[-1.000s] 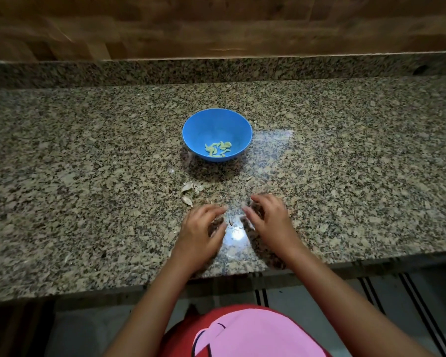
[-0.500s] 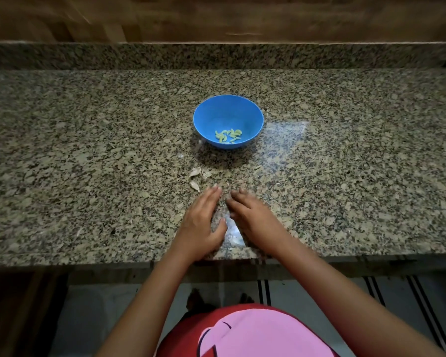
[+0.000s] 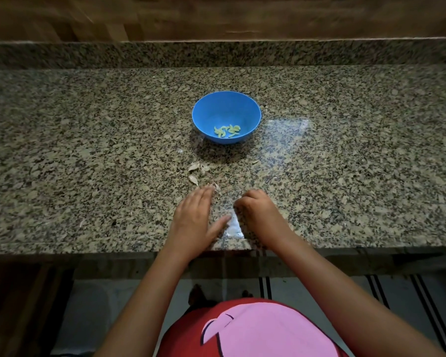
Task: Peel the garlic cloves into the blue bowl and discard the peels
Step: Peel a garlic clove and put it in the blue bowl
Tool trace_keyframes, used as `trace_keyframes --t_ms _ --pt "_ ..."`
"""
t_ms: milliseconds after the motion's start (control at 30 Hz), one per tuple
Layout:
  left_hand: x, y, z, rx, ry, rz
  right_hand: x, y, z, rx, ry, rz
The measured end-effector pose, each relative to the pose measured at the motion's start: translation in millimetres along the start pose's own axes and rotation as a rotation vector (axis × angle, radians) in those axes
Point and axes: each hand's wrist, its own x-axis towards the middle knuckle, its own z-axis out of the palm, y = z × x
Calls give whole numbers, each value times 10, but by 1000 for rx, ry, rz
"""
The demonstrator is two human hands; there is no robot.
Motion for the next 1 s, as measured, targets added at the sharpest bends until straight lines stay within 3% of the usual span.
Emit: trace_keyframes --t_ms 133,300,467,667,800,1000 --pt "13 -130 12 42 -306 36 51 -5 8 58 25 14" --pt "182 -245 8 171 -365 247 117 4 -25 145 97 68" --pt "387 -199 46 264 -276 328 196 -2 -37 180 167 146" --pt "423 -118 115 157 -159 303 228 -16 -54 227 203 226" --pt "224 -155 137 -53 -62 229 197 -98 -22 243 194 222" --pt "25 -151 147 -87 186 122 186 -208 11 318 152 246"
